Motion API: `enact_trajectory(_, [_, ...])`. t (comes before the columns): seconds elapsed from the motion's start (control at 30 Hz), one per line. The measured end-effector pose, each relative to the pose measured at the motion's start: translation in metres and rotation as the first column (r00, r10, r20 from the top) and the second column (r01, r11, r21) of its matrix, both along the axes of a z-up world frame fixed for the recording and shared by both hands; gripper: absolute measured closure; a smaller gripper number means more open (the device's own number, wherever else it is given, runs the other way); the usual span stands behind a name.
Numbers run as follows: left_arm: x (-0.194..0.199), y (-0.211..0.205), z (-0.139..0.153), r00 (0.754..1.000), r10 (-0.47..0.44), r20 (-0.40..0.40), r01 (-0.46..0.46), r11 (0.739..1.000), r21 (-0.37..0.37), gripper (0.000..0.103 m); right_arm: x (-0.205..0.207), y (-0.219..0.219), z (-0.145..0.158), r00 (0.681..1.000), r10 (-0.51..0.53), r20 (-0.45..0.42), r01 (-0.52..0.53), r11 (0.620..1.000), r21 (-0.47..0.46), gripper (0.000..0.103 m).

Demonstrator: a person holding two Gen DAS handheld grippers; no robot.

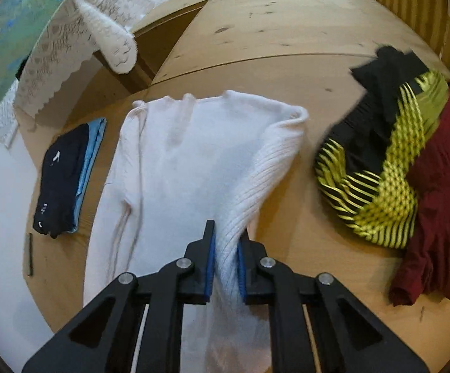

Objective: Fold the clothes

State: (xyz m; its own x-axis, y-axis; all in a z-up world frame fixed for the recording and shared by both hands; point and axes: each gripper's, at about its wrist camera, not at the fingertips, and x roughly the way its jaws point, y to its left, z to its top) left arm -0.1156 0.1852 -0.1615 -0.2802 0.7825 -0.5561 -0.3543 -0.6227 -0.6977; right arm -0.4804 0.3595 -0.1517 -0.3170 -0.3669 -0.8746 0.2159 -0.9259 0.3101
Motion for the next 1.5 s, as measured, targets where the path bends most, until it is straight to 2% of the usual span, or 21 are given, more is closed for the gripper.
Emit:
enact_trajectory(0.07, [0.004, -0.014, -0.004, 1.000, 0.024, 0.012, -0.024, 0.999, 0.033, 0.103, -0.002, -0.025, 0.004, 1.000, 0.013, 0.003, -0.013, 0.999, 0.040, 0.091])
enact_trajectory(0.2, [0.011, -0.034, -0.013, 0.998, 0.060, 0.021, -0.060, 0.997, 0.041, 0.103, -0.005, -0.072, 0.000, 0.999, 0.035, 0.017, -0.036, 0.995, 0.098, 0.091])
enact_trajectory(0.33, [0.016, -0.026, 0.001, 0.998, 0.036, -0.043, -0.040, 0.996, -0.086, 0.103, -0.009, -0.094, -0.007, 0.999, 0.033, 0.007, -0.033, 0.963, 0.267, 0.091])
enact_trajectory(0.4, [0.016, -0.010, 0.009, 0.996, -0.005, -0.085, -0.009, 0.987, -0.160, 0.102, -0.005, -0.087, -0.009, 1.000, 0.027, 0.002, -0.026, 0.955, 0.297, 0.091])
enact_trajectory(0.43, [0.016, -0.001, 0.012, 0.995, -0.025, -0.100, 0.005, 0.982, -0.189, 0.100, -0.003, -0.081, -0.010, 1.000, 0.019, 0.005, -0.020, 0.955, 0.295, 0.091])
enact_trajectory(0.5, [0.016, 0.019, 0.016, 0.990, -0.064, -0.125, 0.033, 0.970, -0.242, 0.088, 0.003, -0.063, -0.011, 1.000, -0.003, 0.005, 0.001, 0.955, 0.296, 0.091])
enact_trajectory(0.63, [0.016, 0.037, 0.008, 0.991, -0.089, -0.099, 0.059, 0.960, -0.275, 0.084, 0.009, -0.036, -0.012, 0.999, -0.020, 0.034, 0.012, 0.975, 0.223, 0.087])
enact_trajectory(0.7, [0.017, 0.043, 0.006, 0.993, -0.080, -0.086, 0.049, 0.947, -0.316, 0.084, 0.010, -0.031, -0.015, 0.999, -0.015, 0.050, 0.004, 0.977, 0.212, 0.078])
enact_trajectory(0.73, [0.017, 0.044, 0.007, 0.994, -0.075, -0.082, 0.045, 0.946, -0.321, 0.084, 0.011, -0.030, -0.017, 0.999, -0.007, 0.051, -0.004, 0.976, 0.217, 0.076])
enact_trajectory(0.8, [0.016, 0.049, 0.009, 0.995, -0.070, -0.077, 0.041, 0.945, -0.326, 0.084, 0.016, -0.033, -0.017, 0.999, 0.026, 0.043, -0.035, 0.971, 0.235, 0.063])
enact_trajectory(0.83, [0.016, 0.053, 0.010, 0.994, -0.073, -0.077, 0.043, 0.943, -0.331, 0.084, 0.020, -0.034, -0.016, 0.998, 0.042, 0.038, -0.050, 0.969, 0.241, 0.061])
enact_trajectory(0.9, [0.014, 0.062, 0.012, 0.995, -0.083, -0.064, 0.057, 0.941, -0.333, 0.081, 0.027, -0.035, -0.012, 0.997, 0.066, 0.029, -0.071, 0.968, 0.242, 0.060])
enact_trajectory(1.0, [0.008, 0.076, 0.005, 0.995, -0.101, -0.004, 0.094, 0.942, -0.321, 0.075, 0.030, -0.032, -0.007, 0.997, 0.072, 0.023, -0.075, 0.972, 0.220, 0.060])
enact_trajectory(1.13, [0.000, 0.091, -0.005, 0.994, -0.092, 0.053, 0.105, 0.920, -0.378, 0.074, 0.029, -0.028, -0.004, 0.997, 0.071, 0.007, -0.071, 0.975, 0.210, 0.060])
enact_trajectory(1.27, [-0.009, 0.100, -0.013, 0.994, -0.074, 0.085, 0.104, 0.900, -0.424, 0.062, 0.026, -0.025, -0.006, 0.997, 0.077, 0.007, -0.077, 0.977, 0.200, 0.060])
enact_trajectory(1.43, [-0.014, 0.105, -0.018, 0.994, -0.085, 0.073, 0.109, 0.883, -0.457, 0.066, 0.023, -0.016, -0.010, 0.997, 0.071, 0.011, -0.072, 0.982, 0.176, 0.060])
enact_trajectory(1.47, [-0.013, 0.104, -0.018, 0.994, -0.092, 0.066, 0.112, 0.882, -0.457, 0.075, 0.023, -0.013, -0.010, 0.998, 0.069, 0.012, -0.070, 0.983, 0.170, 0.060])
enact_trajectory(1.5, [-0.013, 0.102, -0.020, 0.992, -0.102, 0.070, 0.122, 0.887, -0.445, 0.095, 0.022, -0.011, -0.011, 0.998, 0.068, 0.013, -0.069, 0.984, 0.163, 0.060])
